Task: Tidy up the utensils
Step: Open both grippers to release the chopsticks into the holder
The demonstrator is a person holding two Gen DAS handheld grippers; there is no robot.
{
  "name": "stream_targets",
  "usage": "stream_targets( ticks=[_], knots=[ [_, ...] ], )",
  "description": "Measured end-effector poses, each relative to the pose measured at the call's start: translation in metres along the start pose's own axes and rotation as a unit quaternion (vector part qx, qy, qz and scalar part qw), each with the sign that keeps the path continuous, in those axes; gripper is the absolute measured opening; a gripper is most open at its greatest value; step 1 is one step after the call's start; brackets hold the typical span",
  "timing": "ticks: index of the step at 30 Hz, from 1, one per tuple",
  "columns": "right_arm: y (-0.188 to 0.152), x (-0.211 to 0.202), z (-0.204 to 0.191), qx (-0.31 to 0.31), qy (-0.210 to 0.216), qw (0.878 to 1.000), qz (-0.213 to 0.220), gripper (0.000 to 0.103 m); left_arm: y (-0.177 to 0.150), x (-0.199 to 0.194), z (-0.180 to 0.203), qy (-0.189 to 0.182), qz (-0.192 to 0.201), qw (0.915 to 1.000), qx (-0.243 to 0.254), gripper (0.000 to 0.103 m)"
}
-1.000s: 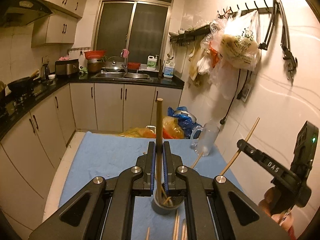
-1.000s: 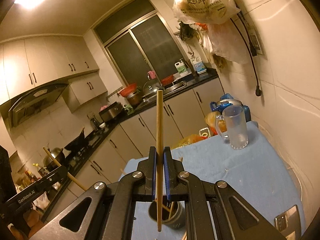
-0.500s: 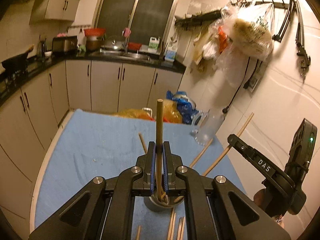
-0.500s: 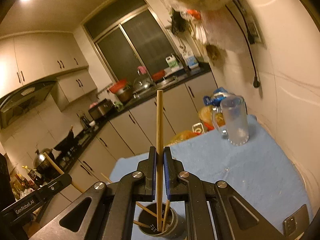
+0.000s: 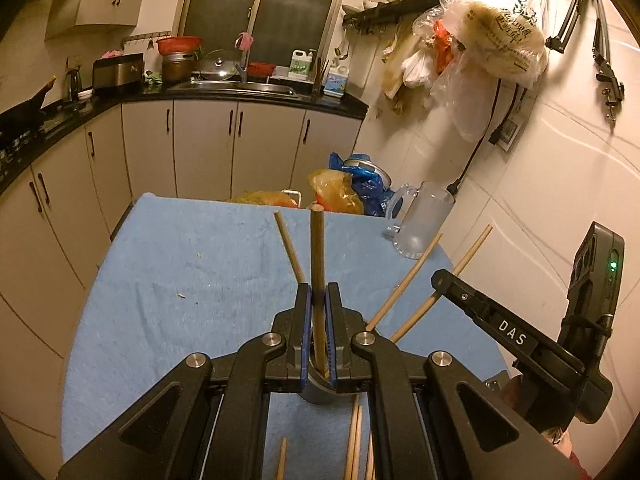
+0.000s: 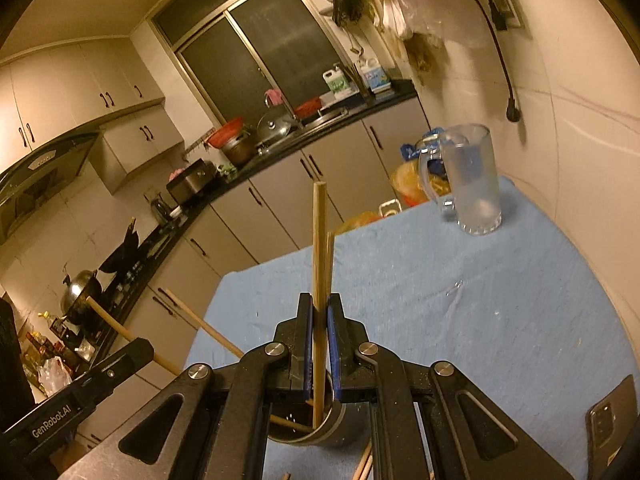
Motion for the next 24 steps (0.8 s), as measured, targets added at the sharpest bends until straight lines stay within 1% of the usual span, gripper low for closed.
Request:
stream_targets(
  ticks=[4, 8, 12, 13, 16, 21, 24],
  knots=[
    [-0.007, 0.002, -0.001, -0.002, 0.003, 1.000, -0.011, 0.008, -0.005, 0.002, -0.003, 0.003, -0.005, 1.0000, 0.002, 0.006],
    [-0.010, 0.002, -0.001, -0.001, 0.005, 1.000, -0.018, 0.010, -0.005, 0.002, -0.005, 0.007, -0.003, 1.0000, 0.004, 0.006],
    [-0.009, 0.001, -0.002, 0.000, 0.007, 1.000, -0.017, 0.011, -0.004, 0.003, -0.005, 0.006, -0.004, 1.0000, 0.003, 0.006],
    [-0.008, 0.001, -0.002, 0.000, 0.007, 1.000, -0.016, 0.011, -0.004, 0.003, -0.005, 0.006, -0.004, 1.0000, 0.004, 0.007],
    [-0.007, -0.001, -0.004, -0.003, 0.009, 1.000, -0.016, 0.011, -0.003, 0.003, -0.006, 0.008, -0.002, 1.0000, 0.004, 0.019],
    [-0.005, -0.005, -0.005, -0.004, 0.011, 1.000, -0.013, 0.011, 0.000, -0.001, -0.005, 0.009, 0.005, 0.9999, 0.007, 0.020],
    [-0.002, -0.009, -0.005, -0.004, 0.010, 1.000, -0.010, 0.012, 0.002, -0.005, -0.006, 0.011, 0.008, 0.9999, 0.008, 0.023]
  ],
)
Point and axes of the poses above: each gripper's, at about its wrist camera, not at the fingertips, and x roughly the way its jaws point, z to its right, y to its top, the point moved 9 cm from there along x, roughly the way its jaws point, and after that the axes turned 15 degrees about z, right-handed, at the moved point
